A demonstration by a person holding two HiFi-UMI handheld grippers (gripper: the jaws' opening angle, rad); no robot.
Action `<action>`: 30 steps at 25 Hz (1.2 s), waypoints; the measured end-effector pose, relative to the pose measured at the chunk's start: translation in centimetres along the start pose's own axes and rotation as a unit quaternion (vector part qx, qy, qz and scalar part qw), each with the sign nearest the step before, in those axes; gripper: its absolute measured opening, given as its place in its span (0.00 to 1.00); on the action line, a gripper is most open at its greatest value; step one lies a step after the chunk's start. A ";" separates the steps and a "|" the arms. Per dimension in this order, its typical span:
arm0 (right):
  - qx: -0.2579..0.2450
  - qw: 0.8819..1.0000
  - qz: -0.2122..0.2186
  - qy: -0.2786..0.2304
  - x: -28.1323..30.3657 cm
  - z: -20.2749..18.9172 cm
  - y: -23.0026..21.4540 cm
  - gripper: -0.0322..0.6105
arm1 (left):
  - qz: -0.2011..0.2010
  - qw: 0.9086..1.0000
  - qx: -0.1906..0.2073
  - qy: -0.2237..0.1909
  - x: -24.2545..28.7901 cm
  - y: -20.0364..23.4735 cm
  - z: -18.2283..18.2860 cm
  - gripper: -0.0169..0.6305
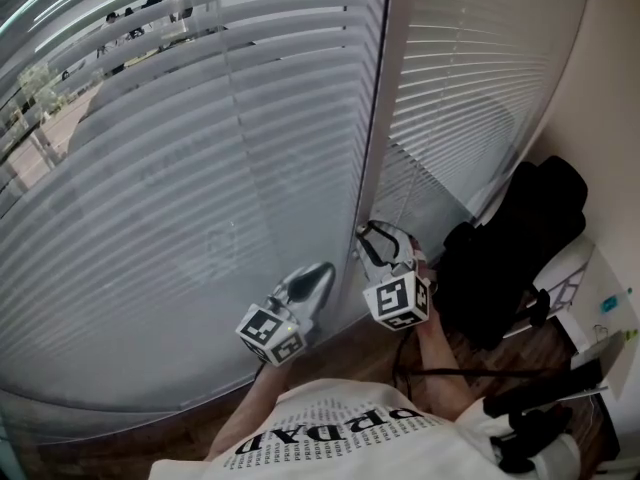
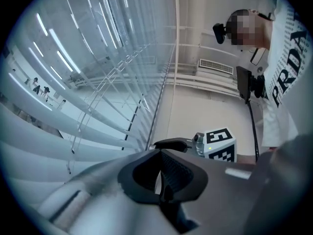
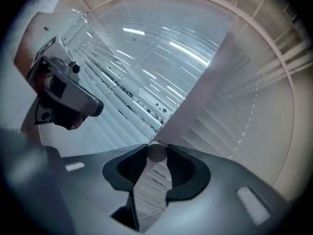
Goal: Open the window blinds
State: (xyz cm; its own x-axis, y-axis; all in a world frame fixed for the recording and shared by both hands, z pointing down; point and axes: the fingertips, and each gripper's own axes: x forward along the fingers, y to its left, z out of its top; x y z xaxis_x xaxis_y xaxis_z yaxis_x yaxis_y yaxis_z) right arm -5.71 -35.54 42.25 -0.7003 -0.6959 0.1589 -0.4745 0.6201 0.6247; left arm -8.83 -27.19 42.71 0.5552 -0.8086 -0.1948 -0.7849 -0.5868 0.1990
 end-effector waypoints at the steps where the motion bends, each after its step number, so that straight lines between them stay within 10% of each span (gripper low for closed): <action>1: -0.004 1.000 -0.002 0.000 0.0 0.1 -0.1 0.26 | 0.000 1.000 0.000 0.000 0.0 -0.1 0.1 0.02; 14: 0.148 0.989 0.017 -0.016 0.1 -0.3 -0.4 0.26 | 0.001 1.000 -0.003 0.004 -0.1 0.0 -0.2 0.02; 24: 0.329 0.943 0.042 -0.043 0.2 -0.7 -1.1 0.26 | -0.005 1.000 -0.003 0.005 0.1 -0.3 -0.1 0.02; 30: 0.330 0.942 0.037 -0.052 0.2 -0.6 -1.1 0.26 | -0.007 1.000 -0.004 0.005 0.1 -0.3 0.0 0.02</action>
State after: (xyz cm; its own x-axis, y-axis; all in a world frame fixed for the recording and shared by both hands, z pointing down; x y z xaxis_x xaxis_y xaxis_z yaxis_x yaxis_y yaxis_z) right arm -4.97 -36.54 42.07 -0.7768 -0.6239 0.0855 -0.6263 0.7796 -0.0019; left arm -8.58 -27.08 42.69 0.5683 -0.8009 -0.1887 -0.7752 -0.5980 0.2036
